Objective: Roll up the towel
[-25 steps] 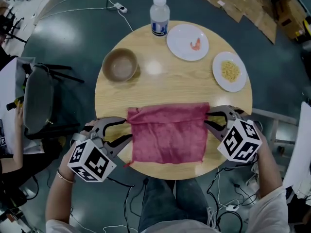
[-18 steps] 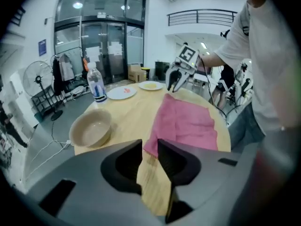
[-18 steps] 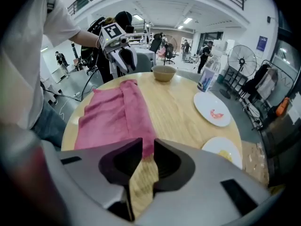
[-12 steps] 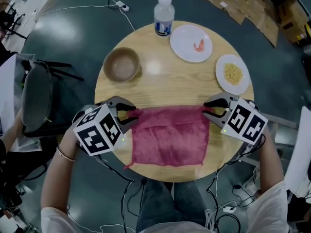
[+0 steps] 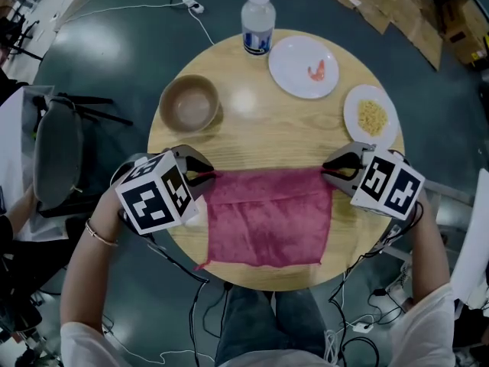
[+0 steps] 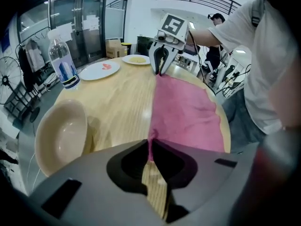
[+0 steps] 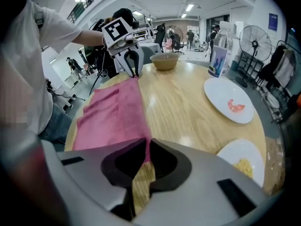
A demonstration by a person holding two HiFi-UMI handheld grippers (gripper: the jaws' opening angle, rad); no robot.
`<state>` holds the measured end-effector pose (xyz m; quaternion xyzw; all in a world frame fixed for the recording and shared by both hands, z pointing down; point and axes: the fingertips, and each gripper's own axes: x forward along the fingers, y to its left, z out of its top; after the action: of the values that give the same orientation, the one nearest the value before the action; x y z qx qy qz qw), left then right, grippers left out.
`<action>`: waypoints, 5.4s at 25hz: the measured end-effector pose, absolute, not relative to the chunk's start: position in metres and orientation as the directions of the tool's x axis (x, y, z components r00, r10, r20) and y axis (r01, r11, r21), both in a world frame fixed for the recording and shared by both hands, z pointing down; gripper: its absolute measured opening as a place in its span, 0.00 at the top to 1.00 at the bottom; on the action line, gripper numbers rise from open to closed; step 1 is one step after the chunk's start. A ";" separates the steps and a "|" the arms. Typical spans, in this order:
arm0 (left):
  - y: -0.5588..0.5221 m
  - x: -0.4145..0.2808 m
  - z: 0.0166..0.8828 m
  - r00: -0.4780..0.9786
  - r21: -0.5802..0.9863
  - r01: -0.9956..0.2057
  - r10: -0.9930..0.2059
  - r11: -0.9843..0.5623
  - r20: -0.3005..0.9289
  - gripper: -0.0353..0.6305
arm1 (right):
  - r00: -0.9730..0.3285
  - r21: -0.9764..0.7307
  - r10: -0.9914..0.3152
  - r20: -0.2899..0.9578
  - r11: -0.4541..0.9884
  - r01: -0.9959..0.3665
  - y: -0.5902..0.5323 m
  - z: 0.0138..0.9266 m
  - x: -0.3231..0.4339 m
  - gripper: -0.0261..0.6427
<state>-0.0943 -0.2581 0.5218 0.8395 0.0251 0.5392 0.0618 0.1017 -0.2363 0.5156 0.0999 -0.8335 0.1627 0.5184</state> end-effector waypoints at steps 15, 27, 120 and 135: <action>-0.271 -0.102 0.495 0.492 -0.045 -0.051 -0.065 -0.998 0.868 0.93 | -0.478 -0.059 -0.113 0.871 0.942 -0.331 -0.231 0.489 0.100 0.94; -0.220 -0.108 0.487 0.525 -0.161 0.025 -0.124 -0.987 0.842 0.93 | -0.453 0.030 -0.173 0.875 0.952 -0.304 -0.180 0.491 0.096 0.94; -0.147 -0.130 0.507 0.603 -0.116 -0.173 -0.199 -0.978 0.773 0.92 | -0.520 0.009 -0.228 0.823 0.921 -0.390 -0.105 0.507 0.078 0.90; -0.181 -0.122 0.504 0.530 0.115 -0.122 0.033 -0.986 0.847 0.84 | -0.551 -0.202 -0.074 0.831 0.884 -0.422 -0.143 0.492 0.084 0.81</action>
<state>-0.1220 -0.1806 0.5043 0.8710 -0.0255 0.4840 0.0801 0.0841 -0.1427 0.4919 0.1443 -0.8593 0.1933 0.4511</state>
